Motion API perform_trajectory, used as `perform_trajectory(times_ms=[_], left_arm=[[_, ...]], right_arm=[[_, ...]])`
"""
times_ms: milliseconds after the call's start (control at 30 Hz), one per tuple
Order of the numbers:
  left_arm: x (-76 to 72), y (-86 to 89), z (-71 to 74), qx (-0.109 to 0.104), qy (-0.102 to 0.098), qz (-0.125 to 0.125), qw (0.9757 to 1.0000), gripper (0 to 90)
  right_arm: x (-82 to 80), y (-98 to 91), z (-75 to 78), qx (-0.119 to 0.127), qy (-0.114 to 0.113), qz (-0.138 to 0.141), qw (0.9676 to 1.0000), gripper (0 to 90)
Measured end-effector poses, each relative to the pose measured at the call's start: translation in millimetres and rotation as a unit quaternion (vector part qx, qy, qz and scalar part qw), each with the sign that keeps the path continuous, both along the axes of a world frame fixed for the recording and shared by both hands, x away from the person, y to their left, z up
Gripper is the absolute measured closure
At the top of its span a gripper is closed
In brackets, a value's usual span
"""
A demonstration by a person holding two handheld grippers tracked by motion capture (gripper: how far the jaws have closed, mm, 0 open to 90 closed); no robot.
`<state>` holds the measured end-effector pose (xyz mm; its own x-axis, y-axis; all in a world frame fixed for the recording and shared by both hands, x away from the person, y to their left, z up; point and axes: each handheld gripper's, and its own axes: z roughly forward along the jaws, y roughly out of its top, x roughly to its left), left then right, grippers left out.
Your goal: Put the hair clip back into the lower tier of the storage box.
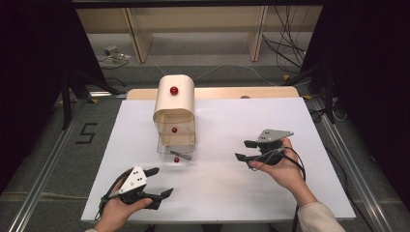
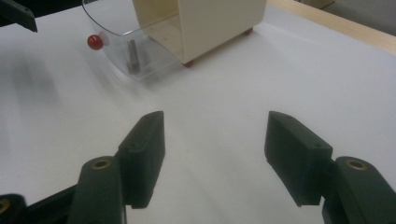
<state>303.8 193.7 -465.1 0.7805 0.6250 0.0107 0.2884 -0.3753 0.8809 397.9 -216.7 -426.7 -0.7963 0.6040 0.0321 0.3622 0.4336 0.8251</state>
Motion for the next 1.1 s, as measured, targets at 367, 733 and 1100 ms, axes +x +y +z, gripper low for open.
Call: perform_trajectory(times_ms=[367, 733, 1100], left_arm=[[0.8, -0.8, -1.2, -0.004, 0.001, 0.009, 1.0, 16.9], [0.0, -2.2, -2.9, -0.006, 0.005, 0.008, 0.9999, 16.9], [-0.5, -9.3, -4.7, -0.016, 0.014, 0.0, 0.9998, 17.0]], right_arm=[[-28.4, -29.8, -20.5, 0.01, 0.012, -0.027, 0.9995, 38.5], [-58.7, -49.5, -42.1, 0.019, 0.017, -0.048, 0.9985, 39.0], [-73.4, -58.4, -46.6, 0.028, 0.014, -0.059, 0.9977, 38.2]])
